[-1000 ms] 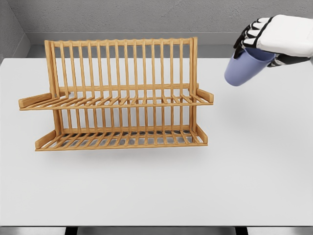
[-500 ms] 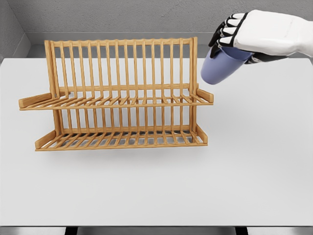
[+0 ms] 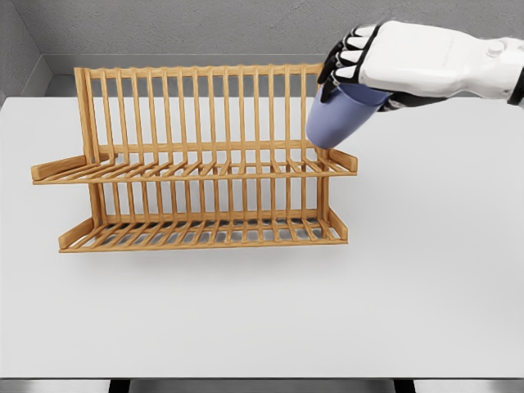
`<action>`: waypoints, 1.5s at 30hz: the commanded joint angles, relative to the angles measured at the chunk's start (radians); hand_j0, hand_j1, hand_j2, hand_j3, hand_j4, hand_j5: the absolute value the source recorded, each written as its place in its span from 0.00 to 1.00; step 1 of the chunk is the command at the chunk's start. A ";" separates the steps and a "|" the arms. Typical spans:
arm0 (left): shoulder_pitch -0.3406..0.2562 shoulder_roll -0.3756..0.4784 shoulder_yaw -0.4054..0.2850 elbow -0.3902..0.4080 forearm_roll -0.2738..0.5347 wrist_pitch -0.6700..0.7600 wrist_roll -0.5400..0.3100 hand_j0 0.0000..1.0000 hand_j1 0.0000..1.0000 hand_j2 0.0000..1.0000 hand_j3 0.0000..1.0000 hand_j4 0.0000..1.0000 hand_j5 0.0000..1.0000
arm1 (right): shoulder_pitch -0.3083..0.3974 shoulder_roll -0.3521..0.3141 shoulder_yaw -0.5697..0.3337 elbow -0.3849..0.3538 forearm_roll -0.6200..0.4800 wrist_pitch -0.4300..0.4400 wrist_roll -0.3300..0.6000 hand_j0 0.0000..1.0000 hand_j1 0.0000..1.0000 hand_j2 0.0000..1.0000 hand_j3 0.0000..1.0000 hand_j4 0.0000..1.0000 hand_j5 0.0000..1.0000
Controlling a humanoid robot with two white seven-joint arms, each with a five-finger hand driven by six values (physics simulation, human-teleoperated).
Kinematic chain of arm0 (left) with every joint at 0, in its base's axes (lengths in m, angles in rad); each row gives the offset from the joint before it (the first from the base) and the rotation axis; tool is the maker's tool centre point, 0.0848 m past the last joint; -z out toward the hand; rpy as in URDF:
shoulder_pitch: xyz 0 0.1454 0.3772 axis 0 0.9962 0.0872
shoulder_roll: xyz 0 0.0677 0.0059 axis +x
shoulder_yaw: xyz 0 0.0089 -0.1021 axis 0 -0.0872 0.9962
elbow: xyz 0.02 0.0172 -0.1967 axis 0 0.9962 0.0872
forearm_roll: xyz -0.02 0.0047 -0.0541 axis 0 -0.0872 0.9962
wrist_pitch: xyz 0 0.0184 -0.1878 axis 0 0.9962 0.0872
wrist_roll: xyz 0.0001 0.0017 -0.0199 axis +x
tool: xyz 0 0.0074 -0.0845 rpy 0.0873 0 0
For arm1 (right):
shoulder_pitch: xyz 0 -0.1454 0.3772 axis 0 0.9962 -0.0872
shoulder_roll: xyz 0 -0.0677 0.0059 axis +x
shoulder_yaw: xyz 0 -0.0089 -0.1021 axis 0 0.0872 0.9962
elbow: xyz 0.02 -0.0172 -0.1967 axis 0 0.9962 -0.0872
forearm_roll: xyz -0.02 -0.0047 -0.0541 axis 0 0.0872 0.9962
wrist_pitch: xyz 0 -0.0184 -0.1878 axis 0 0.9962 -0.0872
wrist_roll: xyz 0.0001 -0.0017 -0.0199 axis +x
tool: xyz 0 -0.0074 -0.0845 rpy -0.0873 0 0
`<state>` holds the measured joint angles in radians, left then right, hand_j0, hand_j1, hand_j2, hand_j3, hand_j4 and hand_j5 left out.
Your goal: Right arm put cup on second shelf
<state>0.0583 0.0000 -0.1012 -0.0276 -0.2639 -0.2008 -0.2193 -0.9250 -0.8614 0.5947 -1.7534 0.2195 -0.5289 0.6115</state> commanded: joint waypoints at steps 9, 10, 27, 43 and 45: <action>0.000 0.000 0.000 0.000 0.000 0.000 0.000 1.00 1.00 1.00 1.00 1.00 1.00 | 0.012 0.002 0.043 0.000 -0.003 -0.005 -0.001 0.55 0.55 0.55 0.55 0.55 0.55; 0.000 0.000 0.000 0.000 0.000 0.000 0.000 1.00 1.00 1.00 1.00 1.00 1.00 | 0.012 0.004 0.045 0.000 -0.003 -0.002 -0.001 0.55 0.55 0.55 0.55 0.55 0.55; 0.000 0.000 0.000 0.000 0.000 0.000 0.000 1.00 1.00 1.00 1.00 1.00 1.00 | 0.014 0.010 0.166 0.000 -0.005 0.007 -0.001 0.59 0.59 0.59 0.59 0.59 0.59; 0.000 0.000 0.000 0.000 0.000 0.000 0.000 1.00 1.00 1.00 1.00 1.00 1.00 | 0.146 0.012 -0.246 0.000 0.000 -0.013 -0.001 1.00 1.00 1.00 1.00 1.00 1.00; 0.000 0.000 0.000 0.000 0.000 0.000 0.000 1.00 1.00 1.00 1.00 1.00 1.00 | 0.320 0.085 -0.434 0.000 0.000 -0.019 -0.001 1.00 1.00 1.00 1.00 1.00 1.00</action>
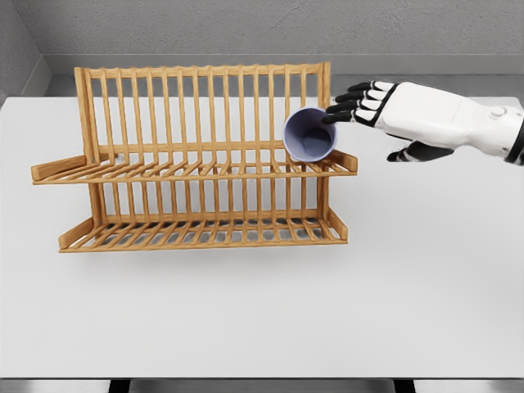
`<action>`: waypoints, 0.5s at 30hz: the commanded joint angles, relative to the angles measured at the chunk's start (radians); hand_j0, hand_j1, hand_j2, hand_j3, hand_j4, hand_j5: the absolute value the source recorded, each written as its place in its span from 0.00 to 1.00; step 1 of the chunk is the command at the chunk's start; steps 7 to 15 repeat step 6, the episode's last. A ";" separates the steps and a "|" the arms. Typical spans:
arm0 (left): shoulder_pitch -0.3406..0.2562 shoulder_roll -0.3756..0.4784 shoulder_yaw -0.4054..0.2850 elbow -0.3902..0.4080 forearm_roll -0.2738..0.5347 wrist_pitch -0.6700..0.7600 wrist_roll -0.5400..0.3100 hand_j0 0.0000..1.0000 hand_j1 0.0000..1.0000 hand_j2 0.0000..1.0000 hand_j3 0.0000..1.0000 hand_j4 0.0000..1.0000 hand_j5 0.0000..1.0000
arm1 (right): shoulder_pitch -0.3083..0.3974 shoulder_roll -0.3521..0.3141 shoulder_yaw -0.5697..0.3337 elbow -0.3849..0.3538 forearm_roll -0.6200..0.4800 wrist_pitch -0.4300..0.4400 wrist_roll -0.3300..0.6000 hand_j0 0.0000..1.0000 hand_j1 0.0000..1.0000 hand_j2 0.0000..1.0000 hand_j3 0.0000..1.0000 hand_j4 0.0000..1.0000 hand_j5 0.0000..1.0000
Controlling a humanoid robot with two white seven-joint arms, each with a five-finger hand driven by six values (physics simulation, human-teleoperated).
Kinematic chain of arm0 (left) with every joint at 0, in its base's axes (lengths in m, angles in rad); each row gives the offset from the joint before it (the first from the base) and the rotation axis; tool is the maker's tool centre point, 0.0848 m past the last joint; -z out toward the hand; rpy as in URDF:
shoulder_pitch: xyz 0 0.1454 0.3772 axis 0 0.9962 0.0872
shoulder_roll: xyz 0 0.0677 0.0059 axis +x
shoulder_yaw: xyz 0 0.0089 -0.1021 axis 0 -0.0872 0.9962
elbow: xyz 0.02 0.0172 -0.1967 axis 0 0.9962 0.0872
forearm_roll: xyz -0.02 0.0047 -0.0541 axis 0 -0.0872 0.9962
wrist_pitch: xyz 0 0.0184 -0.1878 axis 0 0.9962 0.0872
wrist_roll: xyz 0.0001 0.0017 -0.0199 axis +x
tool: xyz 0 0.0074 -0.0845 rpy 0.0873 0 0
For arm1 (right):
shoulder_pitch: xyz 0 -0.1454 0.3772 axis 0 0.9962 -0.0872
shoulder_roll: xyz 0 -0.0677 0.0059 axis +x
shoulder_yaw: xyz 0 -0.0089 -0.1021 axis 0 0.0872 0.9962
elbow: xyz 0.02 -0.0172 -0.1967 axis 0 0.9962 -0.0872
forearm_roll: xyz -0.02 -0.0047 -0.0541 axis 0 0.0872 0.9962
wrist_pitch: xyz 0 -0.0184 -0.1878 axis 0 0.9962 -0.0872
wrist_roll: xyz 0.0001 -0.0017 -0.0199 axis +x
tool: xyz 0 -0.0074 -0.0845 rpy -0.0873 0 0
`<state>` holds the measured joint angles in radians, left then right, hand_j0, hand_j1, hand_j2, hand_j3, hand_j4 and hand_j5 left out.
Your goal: Right arm put cup on second shelf
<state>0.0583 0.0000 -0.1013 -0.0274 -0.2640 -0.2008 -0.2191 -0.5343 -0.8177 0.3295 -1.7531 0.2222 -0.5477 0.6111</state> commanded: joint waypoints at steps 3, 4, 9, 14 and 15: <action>0.000 0.000 0.000 0.000 0.000 0.000 0.000 1.00 1.00 1.00 1.00 1.00 1.00 | 0.066 0.048 -0.273 0.000 -0.003 -0.031 0.000 1.00 1.00 1.00 1.00 1.00 1.00; 0.000 0.000 0.000 0.000 0.000 0.000 0.000 1.00 1.00 1.00 1.00 1.00 1.00 | 0.066 0.051 -0.271 0.000 -0.003 -0.031 0.000 1.00 1.00 1.00 1.00 1.00 1.00; 0.011 0.000 0.002 0.001 0.000 0.000 -0.008 1.00 1.00 1.00 1.00 1.00 1.00 | 0.066 0.048 -0.279 0.000 -0.003 -0.032 0.000 1.00 1.00 1.00 1.00 1.00 1.00; 0.011 0.000 0.002 0.001 0.000 0.000 -0.008 1.00 1.00 1.00 1.00 1.00 1.00 | 0.066 0.048 -0.279 0.000 -0.003 -0.032 0.000 1.00 1.00 1.00 1.00 1.00 1.00; 0.011 0.000 0.002 0.001 0.000 0.000 -0.008 1.00 1.00 1.00 1.00 1.00 1.00 | 0.066 0.048 -0.279 0.000 -0.003 -0.032 0.000 1.00 1.00 1.00 1.00 1.00 1.00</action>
